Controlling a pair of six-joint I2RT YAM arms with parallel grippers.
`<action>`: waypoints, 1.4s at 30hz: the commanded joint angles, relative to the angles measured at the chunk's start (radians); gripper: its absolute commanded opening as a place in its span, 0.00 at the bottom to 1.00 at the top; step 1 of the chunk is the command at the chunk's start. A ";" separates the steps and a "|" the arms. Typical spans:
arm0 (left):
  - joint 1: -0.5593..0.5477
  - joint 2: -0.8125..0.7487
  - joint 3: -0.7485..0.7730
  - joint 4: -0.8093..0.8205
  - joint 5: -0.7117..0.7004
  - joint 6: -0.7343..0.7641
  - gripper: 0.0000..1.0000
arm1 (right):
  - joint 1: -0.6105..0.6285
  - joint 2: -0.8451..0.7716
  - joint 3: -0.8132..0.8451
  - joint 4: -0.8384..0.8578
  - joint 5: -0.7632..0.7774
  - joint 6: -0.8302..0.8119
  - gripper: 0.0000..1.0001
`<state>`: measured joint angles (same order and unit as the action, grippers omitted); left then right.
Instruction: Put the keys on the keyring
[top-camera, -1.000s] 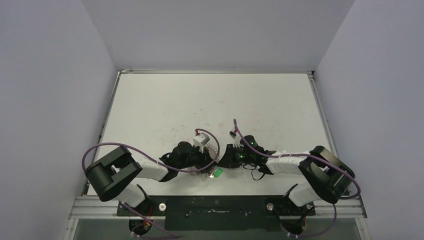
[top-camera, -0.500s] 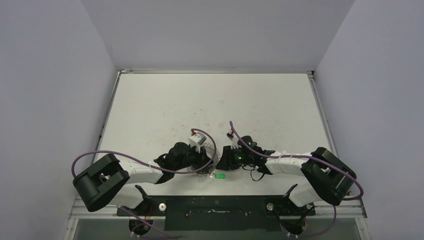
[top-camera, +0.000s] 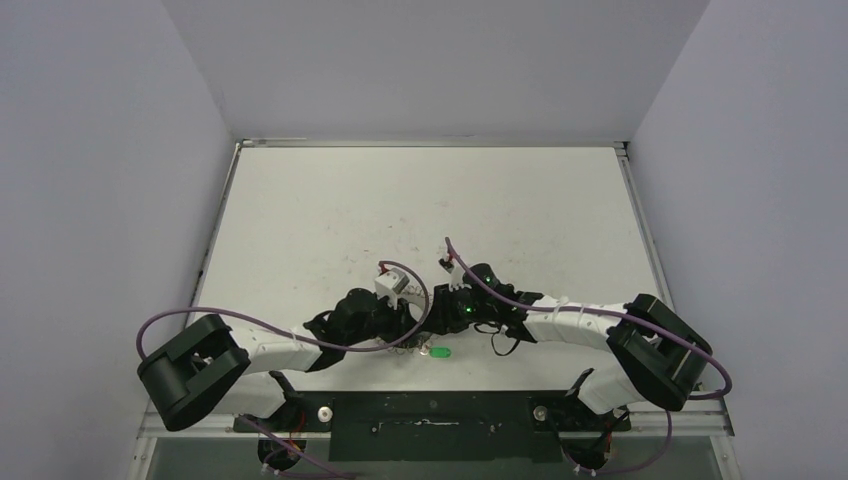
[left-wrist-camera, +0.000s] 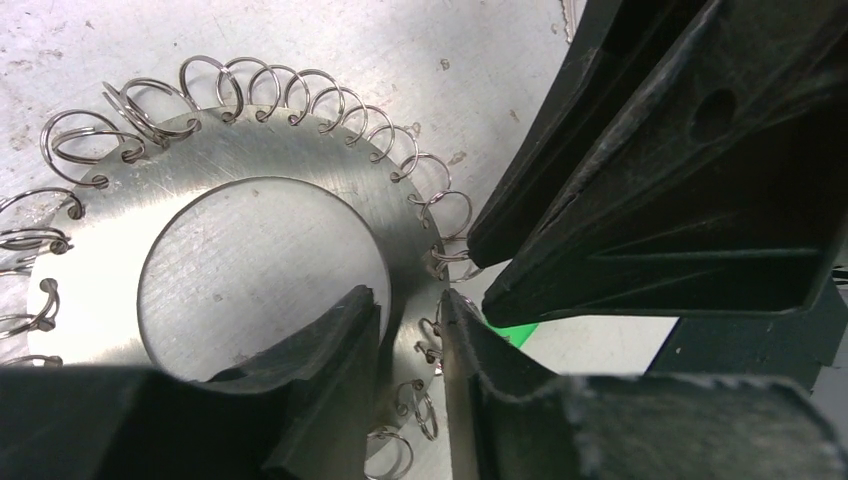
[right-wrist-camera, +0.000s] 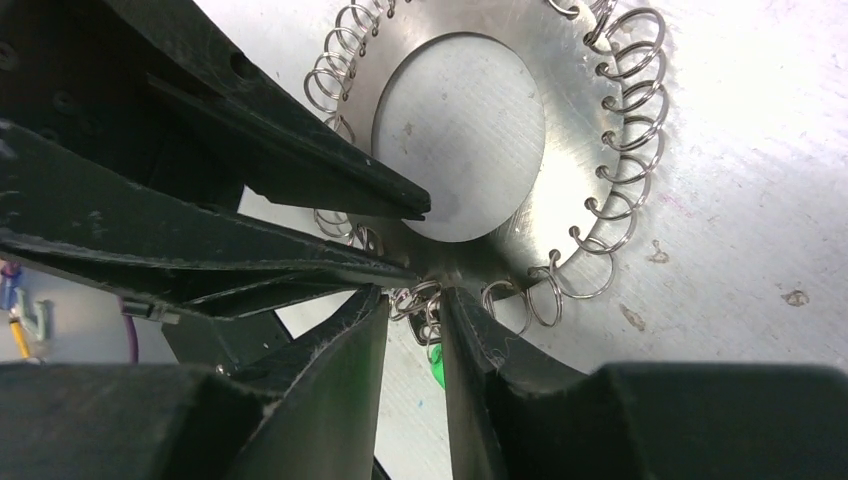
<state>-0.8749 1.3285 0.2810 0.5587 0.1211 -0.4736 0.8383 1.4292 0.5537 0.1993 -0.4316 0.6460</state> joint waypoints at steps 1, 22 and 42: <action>-0.018 -0.083 0.002 -0.053 -0.044 -0.040 0.32 | 0.033 -0.035 0.044 -0.032 0.050 -0.031 0.29; -0.034 -0.767 -0.066 -0.718 -0.366 -0.165 0.41 | 0.197 0.144 0.330 -0.384 0.250 -0.141 0.40; -0.033 -0.750 -0.052 -0.769 -0.367 -0.151 0.41 | 0.290 0.162 0.451 -0.515 0.387 -0.193 0.54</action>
<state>-0.9028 0.5732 0.2058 -0.2264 -0.2501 -0.6254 1.1046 1.5867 0.9230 -0.3111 -0.1081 0.4873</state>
